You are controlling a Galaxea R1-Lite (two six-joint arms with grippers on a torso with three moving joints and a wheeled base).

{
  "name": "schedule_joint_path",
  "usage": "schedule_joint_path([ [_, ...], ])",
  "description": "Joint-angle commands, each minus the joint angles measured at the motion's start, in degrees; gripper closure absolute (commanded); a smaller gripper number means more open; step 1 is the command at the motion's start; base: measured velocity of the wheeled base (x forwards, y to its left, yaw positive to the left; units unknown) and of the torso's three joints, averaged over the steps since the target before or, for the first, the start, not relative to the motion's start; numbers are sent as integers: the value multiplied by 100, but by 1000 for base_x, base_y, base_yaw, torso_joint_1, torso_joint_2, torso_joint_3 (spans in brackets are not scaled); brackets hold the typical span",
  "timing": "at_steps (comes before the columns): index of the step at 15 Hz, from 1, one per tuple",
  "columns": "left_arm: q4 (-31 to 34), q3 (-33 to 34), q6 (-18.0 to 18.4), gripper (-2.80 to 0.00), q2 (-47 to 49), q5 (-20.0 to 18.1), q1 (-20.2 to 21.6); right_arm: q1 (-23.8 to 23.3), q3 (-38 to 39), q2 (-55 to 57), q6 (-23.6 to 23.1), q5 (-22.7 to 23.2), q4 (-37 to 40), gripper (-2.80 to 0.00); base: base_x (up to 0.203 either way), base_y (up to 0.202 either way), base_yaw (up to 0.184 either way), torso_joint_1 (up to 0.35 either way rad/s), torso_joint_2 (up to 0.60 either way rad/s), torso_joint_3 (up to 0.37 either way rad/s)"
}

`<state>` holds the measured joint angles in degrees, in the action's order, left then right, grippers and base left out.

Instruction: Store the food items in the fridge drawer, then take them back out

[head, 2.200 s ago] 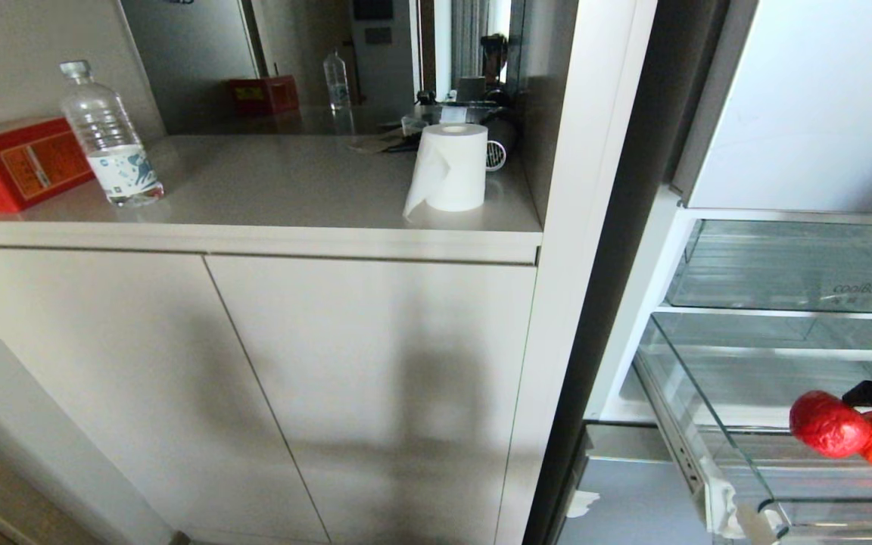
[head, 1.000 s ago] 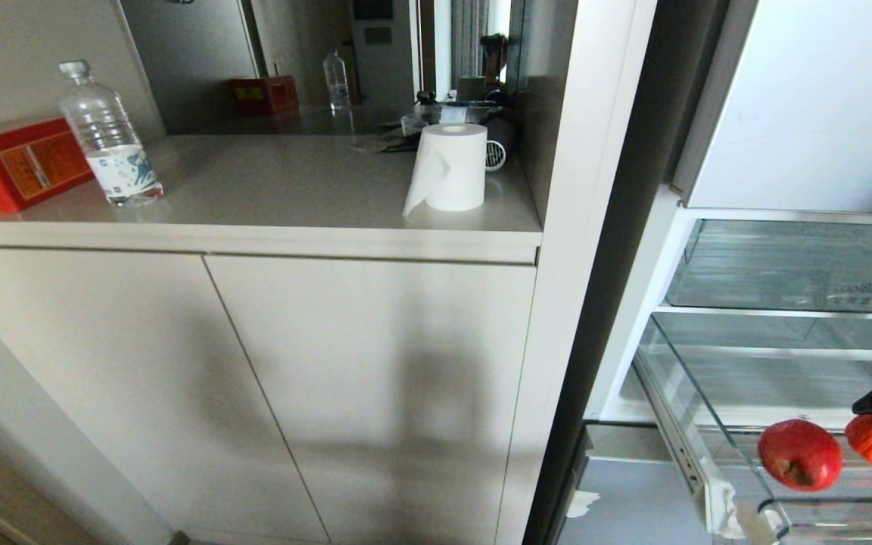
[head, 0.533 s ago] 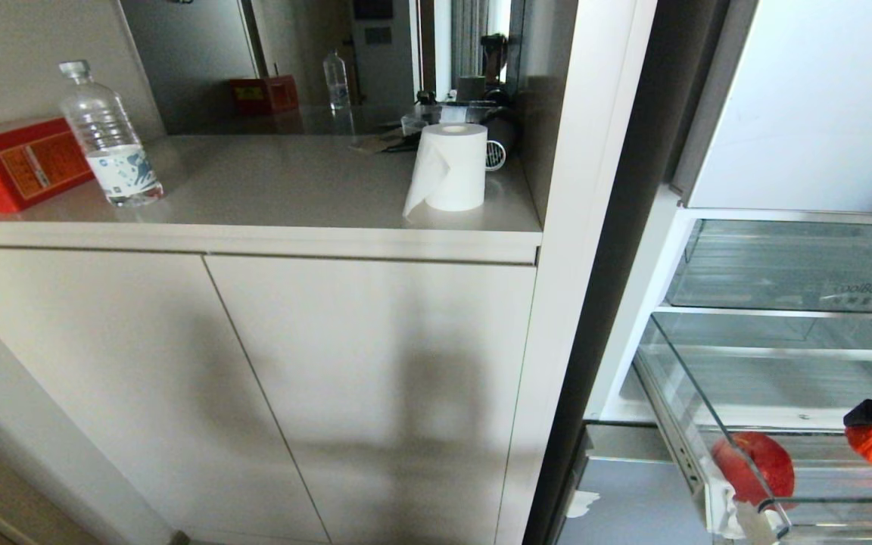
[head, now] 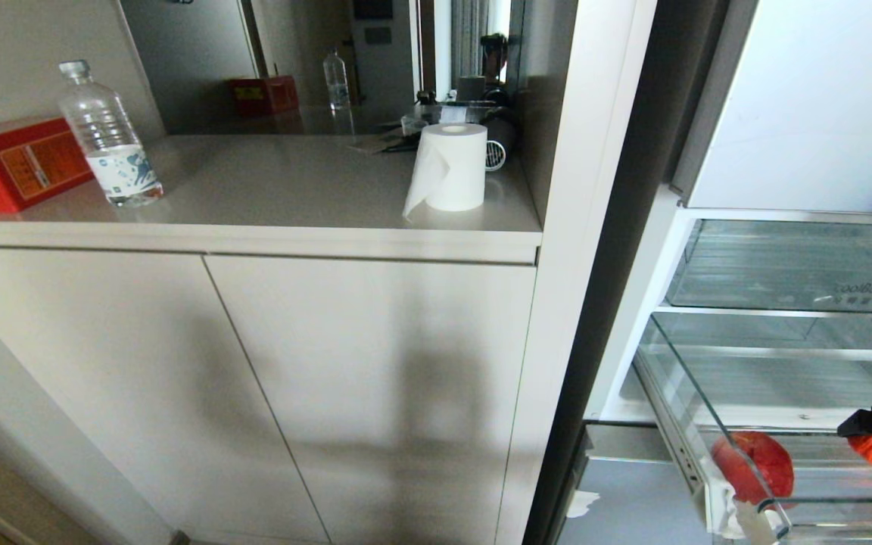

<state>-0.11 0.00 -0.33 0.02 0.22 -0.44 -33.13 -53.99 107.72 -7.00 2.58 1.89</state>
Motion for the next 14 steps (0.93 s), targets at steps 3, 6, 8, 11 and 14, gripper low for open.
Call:
schedule_joint_path([
  [3,-6,0,-2,0,-2,4,-8,0,-6,30,-3,5,-4,0,0,0,0,0,0,0],
  [6,2,0,-2,0,-2,4,0,0,3,-61,7,18,-4,0,0,0,0,0,0,0],
  [8,-7,0,-2,0,-2,4,0,0,47,-571,36,210,-4,0,0,0,0,0,0,0],
  [11,2,0,-2,0,-2,4,0,0,270,-1736,61,659,1,0,0,0,0,0,0,0],
  [14,-4,0,-2,0,-2,1,0,-6,665,-3020,72,818,-3,0,0,0,0,0,0,0],
])
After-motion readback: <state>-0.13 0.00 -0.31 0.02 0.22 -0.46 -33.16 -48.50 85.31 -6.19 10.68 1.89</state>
